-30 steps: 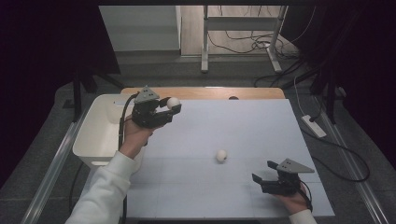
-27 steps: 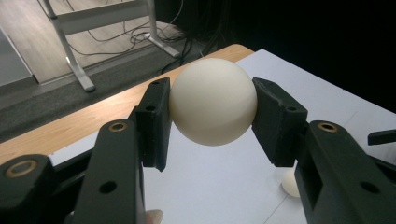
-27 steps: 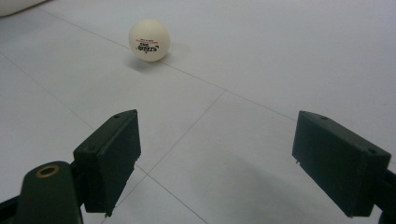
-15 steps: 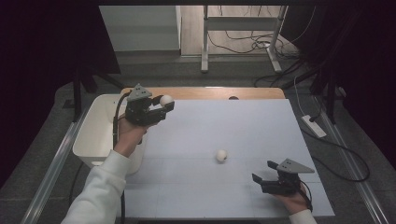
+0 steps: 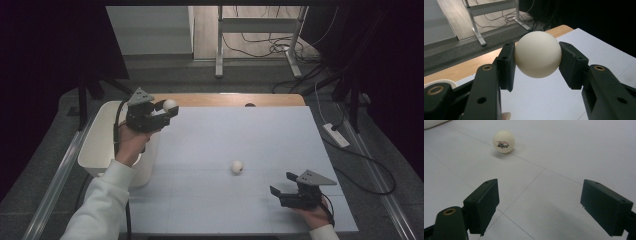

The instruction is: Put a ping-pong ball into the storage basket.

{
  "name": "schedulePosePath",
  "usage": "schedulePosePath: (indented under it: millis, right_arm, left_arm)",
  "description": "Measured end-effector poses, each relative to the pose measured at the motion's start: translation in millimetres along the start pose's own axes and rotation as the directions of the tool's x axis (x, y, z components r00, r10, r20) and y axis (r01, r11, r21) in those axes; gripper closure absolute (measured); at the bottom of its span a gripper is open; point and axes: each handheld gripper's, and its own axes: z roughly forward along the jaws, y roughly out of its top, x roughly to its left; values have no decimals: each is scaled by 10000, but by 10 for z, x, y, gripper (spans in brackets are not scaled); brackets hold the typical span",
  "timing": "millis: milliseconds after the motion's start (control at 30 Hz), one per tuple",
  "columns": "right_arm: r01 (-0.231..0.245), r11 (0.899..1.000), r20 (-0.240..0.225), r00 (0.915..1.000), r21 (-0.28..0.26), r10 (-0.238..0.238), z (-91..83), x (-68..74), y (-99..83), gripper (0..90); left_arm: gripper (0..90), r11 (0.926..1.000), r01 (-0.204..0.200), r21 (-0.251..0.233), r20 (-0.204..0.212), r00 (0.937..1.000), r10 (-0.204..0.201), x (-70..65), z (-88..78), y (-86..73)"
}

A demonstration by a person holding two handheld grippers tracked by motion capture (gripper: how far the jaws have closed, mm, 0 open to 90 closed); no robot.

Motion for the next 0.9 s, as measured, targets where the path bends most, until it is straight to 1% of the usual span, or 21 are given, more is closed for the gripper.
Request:
schedulePosePath:
  millis: [167,400,500,900]
  right_arm:
    - [0,10000,2,10000,-13,0,-2,-3,0,152]
    - [-1,10000,2,10000,-13,1,-3,-2,1,152]
    - [-3,10000,6,10000,-8,3,-3,-3,1,152]
    - [7,10000,6,10000,12,-7,0,-2,0,153]
  left_arm:
    - [503,9999,155,-4,-118,9998,-155,65,-27,-5]
    - [503,9995,323,-9,-385,9987,-323,156,-74,-13]
    - [504,9991,426,-10,-536,9977,-425,216,-95,-21]
    - [503,9974,707,-142,-868,9936,-717,357,-186,-19]
